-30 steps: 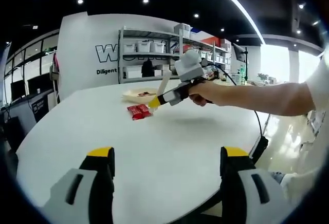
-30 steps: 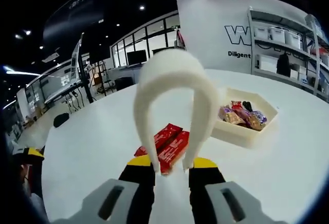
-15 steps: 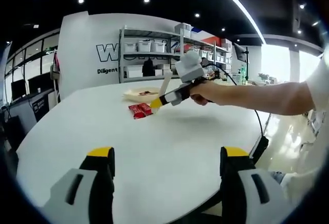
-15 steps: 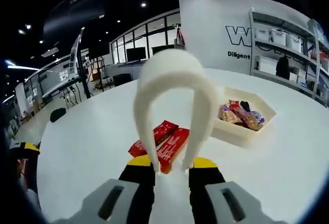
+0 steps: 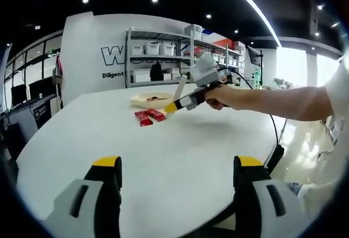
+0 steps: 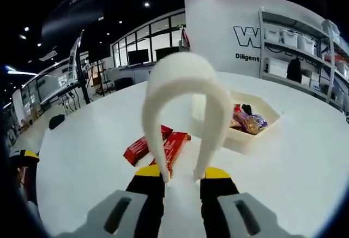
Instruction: Place the target food into the container with the food tongs after gripping and lifting it, then release it inside without dropping or visibly crushing the food.
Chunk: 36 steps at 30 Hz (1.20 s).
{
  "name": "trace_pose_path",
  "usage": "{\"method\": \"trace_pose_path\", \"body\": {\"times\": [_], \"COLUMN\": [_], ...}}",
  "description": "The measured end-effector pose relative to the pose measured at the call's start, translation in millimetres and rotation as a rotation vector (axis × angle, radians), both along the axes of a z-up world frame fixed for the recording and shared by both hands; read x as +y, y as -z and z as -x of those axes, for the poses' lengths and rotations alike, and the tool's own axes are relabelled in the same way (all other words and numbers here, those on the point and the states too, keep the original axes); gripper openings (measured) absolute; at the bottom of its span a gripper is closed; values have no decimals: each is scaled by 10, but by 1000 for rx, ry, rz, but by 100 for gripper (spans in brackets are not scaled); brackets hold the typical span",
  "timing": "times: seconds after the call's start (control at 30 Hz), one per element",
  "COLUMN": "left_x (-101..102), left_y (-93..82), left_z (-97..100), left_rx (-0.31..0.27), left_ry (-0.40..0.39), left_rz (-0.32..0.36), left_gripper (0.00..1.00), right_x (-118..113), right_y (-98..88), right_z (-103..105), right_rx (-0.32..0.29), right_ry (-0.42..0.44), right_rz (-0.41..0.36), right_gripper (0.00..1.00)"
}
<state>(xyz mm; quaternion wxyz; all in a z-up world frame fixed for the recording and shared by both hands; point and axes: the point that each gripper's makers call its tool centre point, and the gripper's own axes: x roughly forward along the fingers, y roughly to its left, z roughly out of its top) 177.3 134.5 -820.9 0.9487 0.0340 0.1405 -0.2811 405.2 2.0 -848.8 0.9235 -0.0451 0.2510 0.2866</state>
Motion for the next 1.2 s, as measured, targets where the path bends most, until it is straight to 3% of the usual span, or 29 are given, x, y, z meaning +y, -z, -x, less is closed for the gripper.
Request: {"method": "trace_pose_path", "body": {"times": [0.27, 0.43, 0.47, 0.5, 0.6, 1.2], "left_x": [-16, 0, 8, 31, 50, 142], "left_y": [69, 68, 72, 124, 92, 95], "left_z": [-28, -44, -50, -46, -85, -113], "left_rx": [17, 18, 23, 66, 43, 41], "left_ry": [4, -3, -6, -19, -30, -36], "left_rz": [0, -4, -2, -3, -13, -6], "left_gripper": [84, 85, 85, 85, 87, 87], "right_x": [13, 209, 241, 285, 367, 495], "right_y": [-132, -173, -171, -160, -148, -179], "right_z": [-28, -47, -51, -71, -91, -230], "right_rx": [-8, -12, -14, -11, -12, -20], "right_ry": [9, -10, -13, -19, -23, 9], "right_rz": [-32, -35, -33, -31, -27, -21], "right_gripper": [19, 19, 19, 19, 19, 20]}}
